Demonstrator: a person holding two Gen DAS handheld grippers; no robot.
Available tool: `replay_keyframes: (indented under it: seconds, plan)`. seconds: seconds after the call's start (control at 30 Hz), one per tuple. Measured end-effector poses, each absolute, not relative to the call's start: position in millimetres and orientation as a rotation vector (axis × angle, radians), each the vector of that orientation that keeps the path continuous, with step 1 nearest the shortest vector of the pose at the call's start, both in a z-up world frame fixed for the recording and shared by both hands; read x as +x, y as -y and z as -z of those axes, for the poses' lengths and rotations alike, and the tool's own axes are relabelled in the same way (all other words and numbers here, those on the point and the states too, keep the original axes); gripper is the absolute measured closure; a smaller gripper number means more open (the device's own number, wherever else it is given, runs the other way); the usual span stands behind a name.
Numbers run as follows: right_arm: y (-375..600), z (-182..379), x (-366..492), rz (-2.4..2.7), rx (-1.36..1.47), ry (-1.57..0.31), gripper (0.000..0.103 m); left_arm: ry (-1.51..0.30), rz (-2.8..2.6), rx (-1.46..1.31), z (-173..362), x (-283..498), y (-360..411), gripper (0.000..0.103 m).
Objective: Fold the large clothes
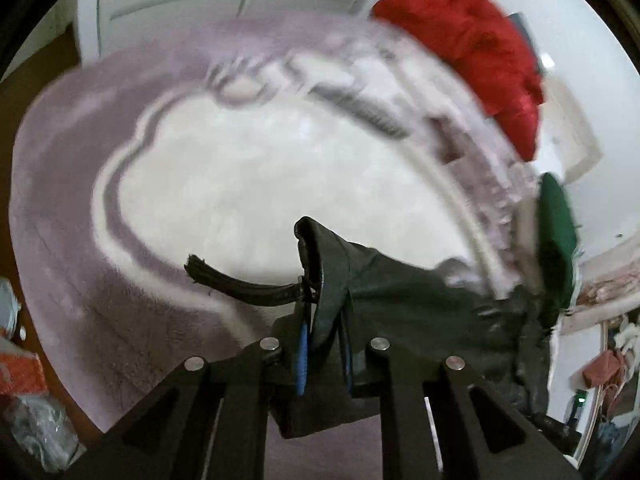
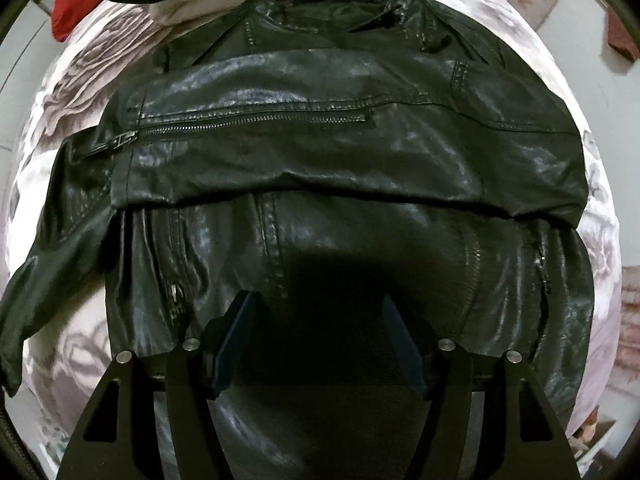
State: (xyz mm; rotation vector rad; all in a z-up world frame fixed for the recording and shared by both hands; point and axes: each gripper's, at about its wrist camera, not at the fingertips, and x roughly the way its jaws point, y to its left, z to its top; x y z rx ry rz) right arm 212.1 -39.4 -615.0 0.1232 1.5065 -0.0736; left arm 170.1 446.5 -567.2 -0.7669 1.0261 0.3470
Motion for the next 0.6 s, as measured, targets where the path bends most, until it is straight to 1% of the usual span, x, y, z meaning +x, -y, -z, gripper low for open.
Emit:
replay_keyframes:
  seconds: [0.07, 0.1, 0.13, 0.27, 0.3, 0.33, 0.37, 0.4, 0.43, 0.5, 0.6]
  plan:
    - [36.1, 620.2, 215.2, 0.089, 0.124, -1.52, 0.035, -1.127, -0.36, -0.859, 607.2, 159.0, -452.7, 0.091]
    - [35.4, 621.1, 217.8, 0.094, 0.125, -1.525, 0.035, -1.156, -0.36, -0.897, 618.2, 151.7, -451.7, 0.086]
    - [35.1, 621.4, 219.8, 0.099, 0.131, -1.531, 0.035, -1.168, -0.357, -0.943, 625.0, 140.0, -450.4, 0.084]
    - [36.6, 623.7, 228.1, 0.094, 0.152, -1.55, 0.035, -1.144, -0.353, -1.073, 616.3, 97.9, -441.9, 0.082]
    - [38.2, 623.8, 229.3, 0.09, 0.168, -1.547, 0.035, -1.14, -0.363, -1.096, 610.4, 86.4, -437.4, 0.078]
    - [40.3, 624.4, 230.2, 0.087, 0.185, -1.544, 0.035, -1.13, -0.369, -1.12, 606.9, 78.1, -431.9, 0.066]
    - [43.1, 625.5, 230.7, 0.085, 0.195, -1.545, 0.035, -1.117, -0.373, -1.135, 599.8, 68.8, -423.6, 0.058]
    - [44.8, 626.8, 231.8, 0.083, 0.204, -1.548, 0.035, -1.108, -0.373, -1.128, 595.4, 64.7, -417.3, 0.037]
    - [45.1, 627.6, 232.6, 0.084, 0.209, -1.551, 0.035, -1.093, -0.374, -1.126, 591.2, 62.2, -409.6, 0.024]
    - [44.7, 628.1, 236.2, 0.086, 0.205, -1.555, 0.035, -1.042, -0.377, -1.175, 594.7, 64.5, -398.8, 0.024]
    - [40.8, 631.5, 238.3, 0.098, 0.172, -1.554, 0.034, -1.005, -0.4, -1.286, 619.4, 85.9, -385.8, 0.024]
